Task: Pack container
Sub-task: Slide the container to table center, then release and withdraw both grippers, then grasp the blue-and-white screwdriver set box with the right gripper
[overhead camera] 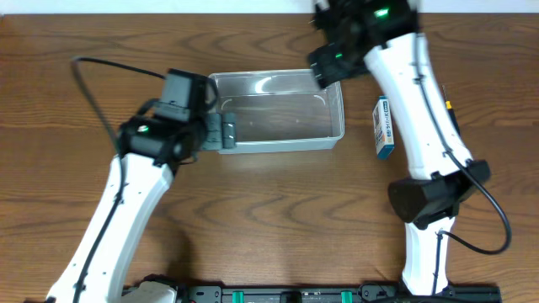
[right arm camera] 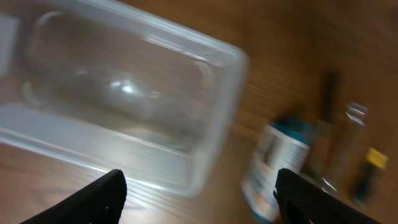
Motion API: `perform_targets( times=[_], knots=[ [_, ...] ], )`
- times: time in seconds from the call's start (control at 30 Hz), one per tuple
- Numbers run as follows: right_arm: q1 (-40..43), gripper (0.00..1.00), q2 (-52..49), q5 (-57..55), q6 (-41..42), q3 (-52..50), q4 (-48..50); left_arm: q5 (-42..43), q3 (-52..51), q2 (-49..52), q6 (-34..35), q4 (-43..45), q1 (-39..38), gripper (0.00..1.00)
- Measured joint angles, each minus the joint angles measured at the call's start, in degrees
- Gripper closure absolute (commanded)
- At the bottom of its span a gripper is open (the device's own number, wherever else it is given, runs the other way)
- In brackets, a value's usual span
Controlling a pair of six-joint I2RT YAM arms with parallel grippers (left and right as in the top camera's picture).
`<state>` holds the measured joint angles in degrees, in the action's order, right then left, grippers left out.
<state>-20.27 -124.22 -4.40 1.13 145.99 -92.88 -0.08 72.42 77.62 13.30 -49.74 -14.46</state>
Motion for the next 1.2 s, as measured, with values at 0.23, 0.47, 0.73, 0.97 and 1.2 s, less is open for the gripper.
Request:
perform_targets(
  times=[0.23, 0.47, 0.73, 0.97, 1.2],
  knots=[
    [9.68, 0.18, 1.53, -4.15, 1.99, 6.21, -4.13, -2.78, 0.00, -0.94, 0.02, -0.17, 8.96, 0.02],
    [14.36, 0.16, 1.73, -4.46, 2.62, 3.78, -4.11, -3.37, 0.00, -0.92, 0.02, -0.17, 11.28, 0.02],
    [16.87, 0.17, 1.79, -4.22, 2.75, -9.40, 0.44, -3.37, 0.00, -0.92, 0.02, -0.20, 11.26, 0.02],
    [17.31, 0.18, 1.79, -3.48, 1.92, -20.06, 6.05, -3.37, 0.00, -0.92, 0.02, -0.20, 11.26, 0.02],
    [17.29, 0.19, 1.79, -0.46, -0.39, -28.24, 9.68, -3.37, 0.00, -0.92, 0.02, -0.20, 11.26, 0.02]
  ],
)
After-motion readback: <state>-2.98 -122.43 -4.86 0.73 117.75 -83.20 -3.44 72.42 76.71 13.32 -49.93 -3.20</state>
